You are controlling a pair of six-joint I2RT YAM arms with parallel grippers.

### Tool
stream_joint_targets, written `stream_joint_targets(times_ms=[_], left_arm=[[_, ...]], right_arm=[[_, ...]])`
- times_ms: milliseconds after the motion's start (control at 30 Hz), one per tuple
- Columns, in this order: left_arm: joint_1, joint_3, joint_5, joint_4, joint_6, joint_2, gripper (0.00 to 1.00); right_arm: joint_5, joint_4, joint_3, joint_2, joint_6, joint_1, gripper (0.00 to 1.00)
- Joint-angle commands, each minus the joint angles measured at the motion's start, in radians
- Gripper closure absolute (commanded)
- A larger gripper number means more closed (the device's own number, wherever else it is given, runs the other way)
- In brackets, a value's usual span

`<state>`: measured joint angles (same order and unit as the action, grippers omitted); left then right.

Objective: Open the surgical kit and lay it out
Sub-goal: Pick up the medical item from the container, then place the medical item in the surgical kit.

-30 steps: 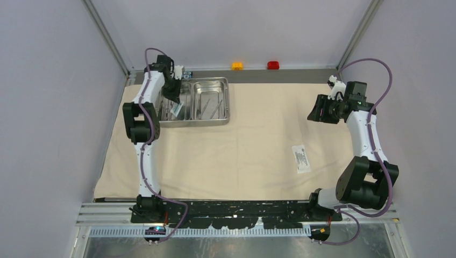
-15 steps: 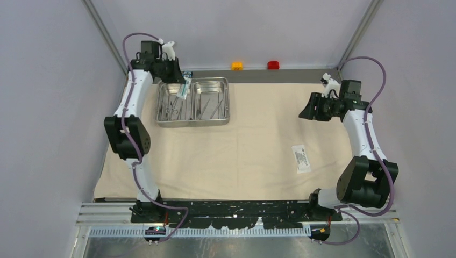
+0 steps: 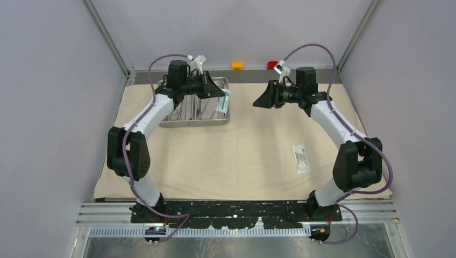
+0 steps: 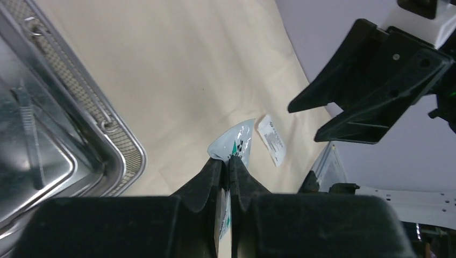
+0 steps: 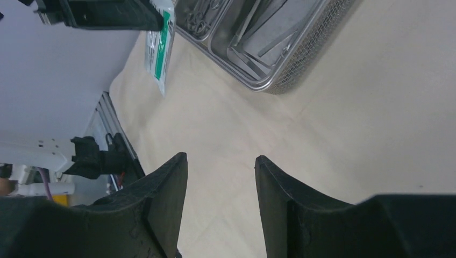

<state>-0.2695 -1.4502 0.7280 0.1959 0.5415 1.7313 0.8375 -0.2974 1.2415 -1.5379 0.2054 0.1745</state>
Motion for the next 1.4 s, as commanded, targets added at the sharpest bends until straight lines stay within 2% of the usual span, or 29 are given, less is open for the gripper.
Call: stream_joint_targets(times_ms=[0, 167, 433, 600, 700, 900, 1000, 1033, 1100, 1167, 1200, 1267, 1367], left_arm=[[-0.042, 0.023, 0.034, -0.191, 0.119, -0.075, 1.0], [-0.088, 0.044, 0.038, -0.231, 0.159, -0.058, 1.0], [-0.138, 0.057, 0.049, -0.261, 0.145, -0.037, 1.0], [-0.15, 0.06, 0.051, -0.268, 0.147, -0.028, 1.0], [-0.155, 0.061, 0.053, -0.268, 0.147, -0.025, 1.0], [-0.155, 0.064, 0.048, -0.26, 0.135, -0.017, 1.0], [-0.155, 0.063, 0.053, -0.254, 0.122, -0.011, 1.0], [-0.155, 0.059, 0.055, -0.247, 0.113, -0.009, 0.96], [-0.155, 0.044, 0.055, -0.224, 0.073, -0.01, 0.76], [-0.154, 0.021, 0.051, -0.184, 0.007, -0.016, 0.51], [-0.154, -0.002, 0.048, -0.134, -0.03, -0.016, 0.44], [-0.154, -0.05, 0.036, -0.03, -0.126, -0.016, 0.38], [-0.154, -0.092, -0.002, 0.096, -0.245, -0.017, 0.35]], right_arm=[[0.067, 0.192, 0.049, -0.039, 0.155, 0.046, 0.46], [0.133, 0.29, 0.041, -0.077, 0.233, 0.075, 0.45], [0.166, 0.293, 0.062, -0.126, 0.238, 0.12, 0.46], [0.191, 0.293, 0.072, -0.143, 0.237, 0.139, 0.52], [0.203, 0.294, 0.075, -0.149, 0.234, 0.146, 0.61], [0.222, 0.293, 0.066, -0.144, 0.225, 0.148, 0.98], [0.219, 0.256, 0.067, -0.132, 0.183, 0.148, 0.99], [0.213, 0.203, 0.072, -0.124, 0.148, 0.146, 1.0], [0.189, 0.075, 0.074, -0.101, 0.054, 0.129, 1.0], [0.152, -0.075, 0.064, -0.072, -0.069, 0.102, 0.99], [0.129, -0.174, 0.063, -0.06, -0.138, 0.082, 1.0], [0.061, -0.409, 0.08, -0.038, -0.321, 0.036, 1.0], [-0.056, -0.779, 0.121, -0.027, -0.616, -0.071, 1.0]])
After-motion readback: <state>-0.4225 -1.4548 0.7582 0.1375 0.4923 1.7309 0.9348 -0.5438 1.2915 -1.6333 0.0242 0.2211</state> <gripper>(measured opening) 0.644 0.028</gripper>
